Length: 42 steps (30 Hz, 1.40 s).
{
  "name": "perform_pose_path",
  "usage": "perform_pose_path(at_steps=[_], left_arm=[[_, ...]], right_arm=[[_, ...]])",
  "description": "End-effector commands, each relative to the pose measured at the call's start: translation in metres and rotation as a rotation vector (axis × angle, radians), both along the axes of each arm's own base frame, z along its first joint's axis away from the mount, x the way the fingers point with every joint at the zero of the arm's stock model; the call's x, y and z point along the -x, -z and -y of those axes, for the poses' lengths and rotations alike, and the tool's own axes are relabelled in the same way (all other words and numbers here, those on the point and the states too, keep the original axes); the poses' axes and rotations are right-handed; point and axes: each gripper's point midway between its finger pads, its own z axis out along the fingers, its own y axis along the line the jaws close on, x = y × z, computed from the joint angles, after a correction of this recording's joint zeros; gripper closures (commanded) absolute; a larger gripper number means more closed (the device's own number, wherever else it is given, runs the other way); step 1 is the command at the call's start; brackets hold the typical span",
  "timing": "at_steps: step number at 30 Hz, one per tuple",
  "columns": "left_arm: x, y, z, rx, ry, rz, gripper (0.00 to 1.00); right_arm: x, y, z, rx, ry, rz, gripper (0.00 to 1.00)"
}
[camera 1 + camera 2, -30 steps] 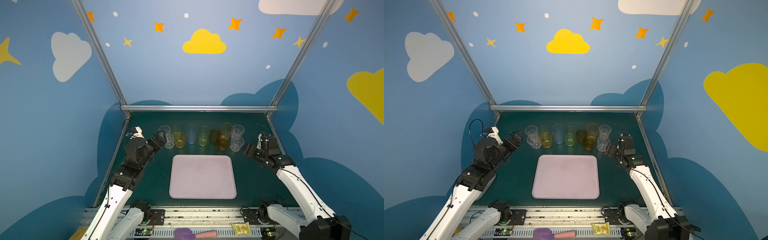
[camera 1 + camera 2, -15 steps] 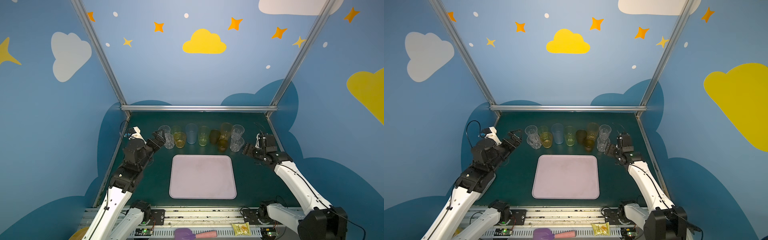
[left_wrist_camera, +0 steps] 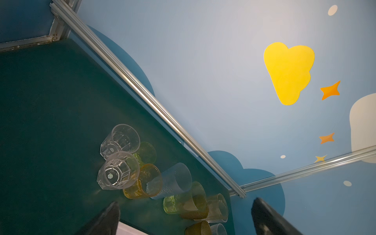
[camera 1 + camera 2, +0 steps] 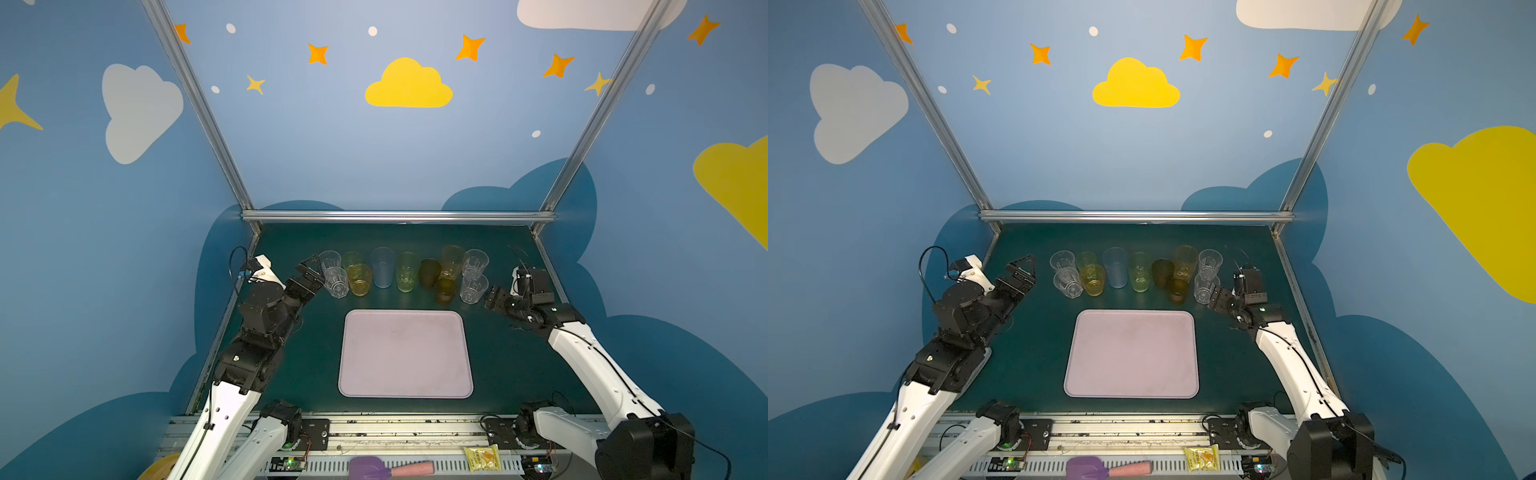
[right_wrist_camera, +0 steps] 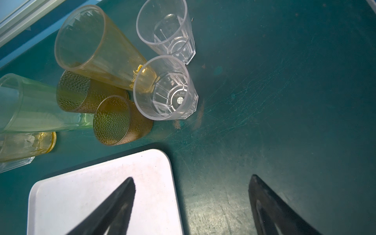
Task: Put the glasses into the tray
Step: 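Move the right gripper over the nearest clear glass while the left gripper hovers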
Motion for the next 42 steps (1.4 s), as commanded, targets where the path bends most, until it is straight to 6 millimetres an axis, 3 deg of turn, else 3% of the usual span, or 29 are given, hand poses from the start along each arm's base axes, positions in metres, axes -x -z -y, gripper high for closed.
perform_pose_path(at_steps=[1,7,13,24,27,30,38,42], left_arm=[[-0.004,-0.001,0.001,0.012,-0.005,-0.004,0.00],[-0.013,-0.016,0.008,0.051,0.021,0.051,0.00],[-0.026,0.000,0.018,0.042,0.054,-0.008,0.00],[-0.026,0.017,0.019,-0.013,0.072,-0.005,0.00],[-0.024,0.023,0.019,-0.029,0.075,-0.004,0.00],[-0.022,0.026,0.018,-0.050,0.082,-0.004,0.00],[-0.015,0.026,0.014,-0.078,0.073,0.015,0.00],[-0.015,0.026,0.016,-0.078,0.086,0.018,0.00]], right_arm=[[-0.005,-0.013,-0.003,-0.027,-0.001,0.037,0.13],[-0.007,-0.012,-0.006,-0.042,-0.005,0.035,0.13],[-0.010,-0.012,-0.007,-0.049,-0.001,0.030,0.13],[-0.030,-0.017,-0.017,-0.091,-0.011,0.017,0.17],[-0.038,-0.014,-0.020,-0.096,-0.017,-0.007,0.23],[-0.044,-0.010,-0.018,-0.078,-0.009,-0.024,0.39],[-0.057,0.005,-0.008,-0.041,0.039,-0.049,0.47],[-0.064,0.012,-0.003,-0.039,0.065,-0.055,0.56]])
